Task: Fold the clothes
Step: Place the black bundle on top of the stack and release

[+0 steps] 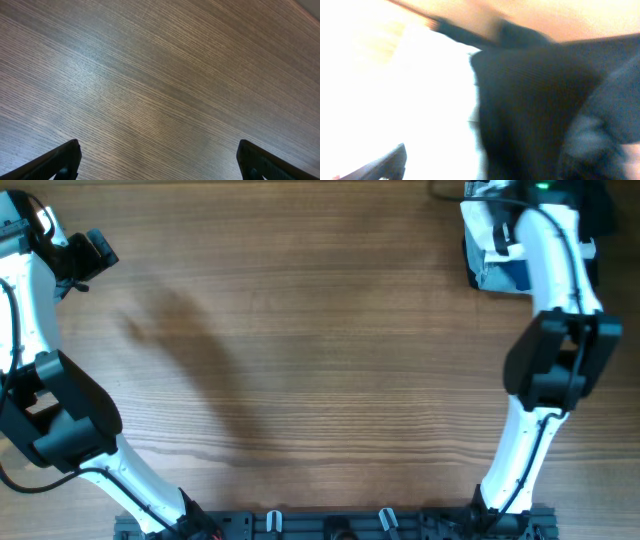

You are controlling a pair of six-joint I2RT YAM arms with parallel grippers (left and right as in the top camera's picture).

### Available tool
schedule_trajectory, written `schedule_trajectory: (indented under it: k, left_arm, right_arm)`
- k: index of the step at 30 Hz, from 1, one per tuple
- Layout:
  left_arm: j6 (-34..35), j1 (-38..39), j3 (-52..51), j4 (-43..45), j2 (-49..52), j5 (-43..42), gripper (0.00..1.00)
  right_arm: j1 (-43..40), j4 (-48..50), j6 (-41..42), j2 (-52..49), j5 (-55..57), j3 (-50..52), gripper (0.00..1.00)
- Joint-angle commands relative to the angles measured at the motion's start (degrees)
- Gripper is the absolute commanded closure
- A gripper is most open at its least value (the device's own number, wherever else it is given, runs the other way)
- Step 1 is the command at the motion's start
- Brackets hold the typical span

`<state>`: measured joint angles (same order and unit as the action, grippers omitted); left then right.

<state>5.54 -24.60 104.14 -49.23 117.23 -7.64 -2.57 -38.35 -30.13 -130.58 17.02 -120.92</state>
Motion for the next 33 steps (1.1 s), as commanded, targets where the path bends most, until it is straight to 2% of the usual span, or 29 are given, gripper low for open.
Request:
schedule_trajectory:
  k: [1, 4, 8, 12, 16, 19, 23, 27, 33]
  left_arm:
    - [1.0, -0.3, 0.8, 0.2, 0.7, -0.9, 0.00]
    - [1.0, -0.3, 0.8, 0.2, 0.7, -0.9, 0.00]
    - [1.0, -0.3, 0.8, -0.7, 0.7, -0.9, 0.00]
    - [1.0, -0.3, 0.8, -0.7, 0.7, -0.9, 0.00]
    - [1.0, -0.3, 0.8, -0.7, 0.7, -0.9, 0.00]
    - [1.0, -0.3, 0.8, -0.7, 0.7, -0.9, 0.00]
    - [1.0, -0.3, 0.8, -0.7, 0.7, -0.9, 0.00]
    - [1.0, -0.3, 0.8, -0.7, 0.7, -0.9, 0.00]
    - [1.0, -0.3, 0.8, -0.7, 0.7, -0.9, 0.00]
  right_arm:
    - [5.1, -1.9, 9.4, -0.2, -8.0, -0.6, 0.00]
    - [6.4, -2.4, 15.4, 0.5, -8.2, -0.6, 0.00]
    - [5.8, -2.9, 19.1, 5.2, -11.5, -0.7, 0.01]
    - [1.3, 4.6, 24.1, 10.8, -14.2, -0.7, 0.00]
    - [-5.0, 9.9, 29.8, 10.1, -17.3, -0.5, 0.01]
    - [-11.6, 14.1, 32.3, 7.2, -23.0, -0.5, 0.02]
    - [-14.4, 15.1, 33.3, 1.4, -23.6, -0.5, 0.03]
    - [-13.9, 9.4, 34.1, -7.0, -25.1, -0.5, 0.03]
    - [-12.0, -0.7, 34.0, -19.2, -33.9, -0.5, 0.00]
